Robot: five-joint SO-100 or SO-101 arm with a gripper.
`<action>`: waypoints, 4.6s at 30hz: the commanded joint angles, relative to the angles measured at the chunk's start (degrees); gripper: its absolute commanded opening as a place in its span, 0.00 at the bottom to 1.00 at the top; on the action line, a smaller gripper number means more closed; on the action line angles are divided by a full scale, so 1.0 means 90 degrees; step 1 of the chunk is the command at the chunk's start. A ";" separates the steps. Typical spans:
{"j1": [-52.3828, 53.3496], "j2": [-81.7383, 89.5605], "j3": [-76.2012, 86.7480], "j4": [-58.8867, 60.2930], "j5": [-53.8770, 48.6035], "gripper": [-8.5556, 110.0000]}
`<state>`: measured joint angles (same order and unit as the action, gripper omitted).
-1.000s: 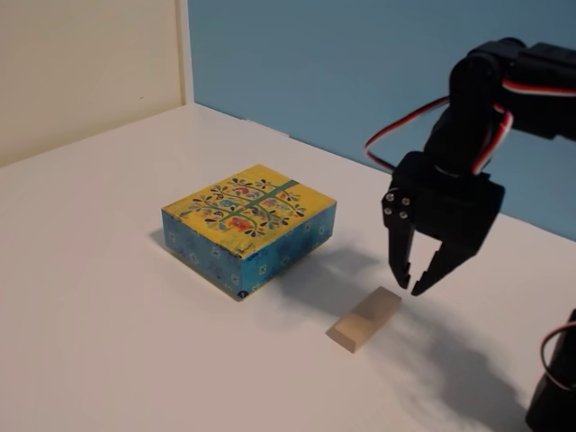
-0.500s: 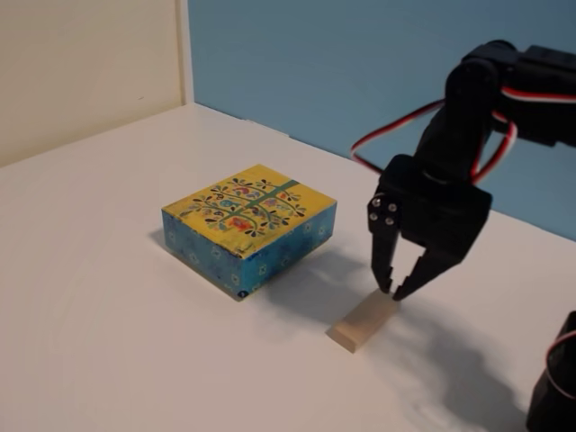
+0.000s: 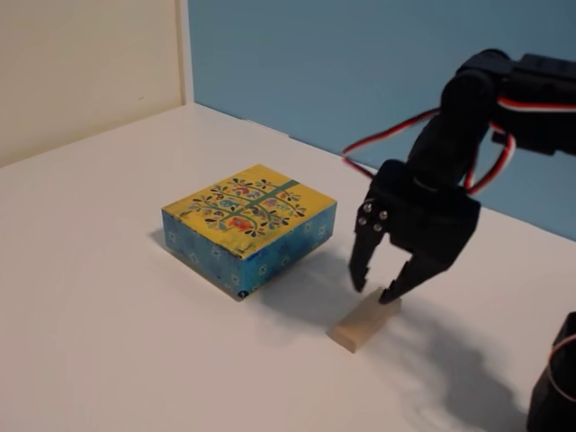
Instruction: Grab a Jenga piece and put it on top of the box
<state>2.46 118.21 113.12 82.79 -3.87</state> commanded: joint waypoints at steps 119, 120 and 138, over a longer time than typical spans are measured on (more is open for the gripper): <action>0.0869 -0.1504 0.1631 -0.2549 0.0000 0.25; 0.0869 -0.1514 0.1631 -0.2568 0.0020 0.25; 0.0918 -0.1553 0.1641 -0.3008 0.0010 0.24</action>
<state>10.63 104.33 128.50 56.25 -3.78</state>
